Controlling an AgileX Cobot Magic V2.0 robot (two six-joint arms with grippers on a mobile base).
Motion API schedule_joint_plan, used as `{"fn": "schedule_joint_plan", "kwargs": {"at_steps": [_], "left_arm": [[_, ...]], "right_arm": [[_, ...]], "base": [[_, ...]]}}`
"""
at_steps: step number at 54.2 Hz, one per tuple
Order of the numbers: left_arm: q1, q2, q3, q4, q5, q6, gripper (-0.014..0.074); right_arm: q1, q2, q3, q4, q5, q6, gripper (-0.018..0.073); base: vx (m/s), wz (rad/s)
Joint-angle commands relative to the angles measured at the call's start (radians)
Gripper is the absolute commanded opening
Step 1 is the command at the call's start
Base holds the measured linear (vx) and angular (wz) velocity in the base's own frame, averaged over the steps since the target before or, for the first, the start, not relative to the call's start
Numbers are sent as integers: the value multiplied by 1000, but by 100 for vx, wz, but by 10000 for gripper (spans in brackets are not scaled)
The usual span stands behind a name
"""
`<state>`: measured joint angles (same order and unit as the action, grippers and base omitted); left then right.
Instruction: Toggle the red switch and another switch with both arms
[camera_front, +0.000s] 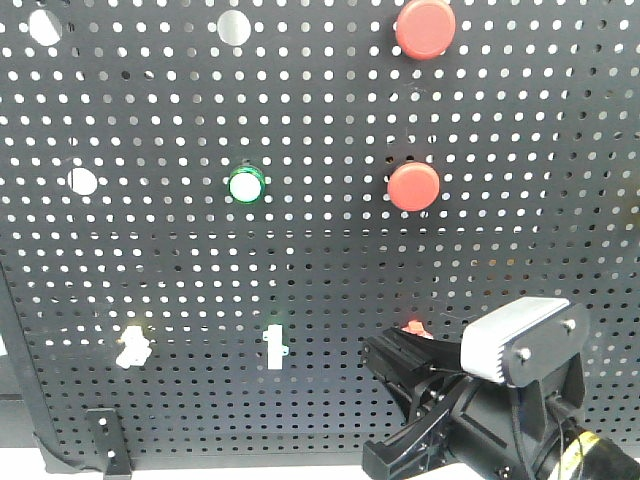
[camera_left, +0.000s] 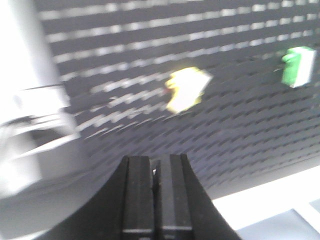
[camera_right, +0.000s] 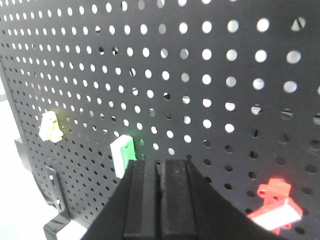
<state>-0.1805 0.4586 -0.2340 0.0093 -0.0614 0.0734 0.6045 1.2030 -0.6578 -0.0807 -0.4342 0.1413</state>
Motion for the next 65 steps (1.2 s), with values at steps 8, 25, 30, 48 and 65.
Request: {"fn": "schedule_joint_plan", "kwargs": {"at_steps": [8, 25, 30, 48, 65], "left_arm": [[135, -276, 161, -9, -11, -6, 2], [139, -478, 280, -9, 79, -56, 2], [139, -478, 280, -9, 78, -55, 2], [139, -478, 280, -9, 78, -55, 2], [139, -478, 280, -9, 78, -55, 2]], "right_arm": [[0, -24, -29, -2, -79, -7, -6], [0, -19, -29, -2, -79, -7, -6], [0, -16, -29, -2, -79, -7, -6], [0, -15, -29, -2, -79, -7, -6], [0, -16, -29, -2, -79, -7, -6]], "base": [[0, 0], [0, 0], [0, 0], [0, 0], [0, 0]]}}
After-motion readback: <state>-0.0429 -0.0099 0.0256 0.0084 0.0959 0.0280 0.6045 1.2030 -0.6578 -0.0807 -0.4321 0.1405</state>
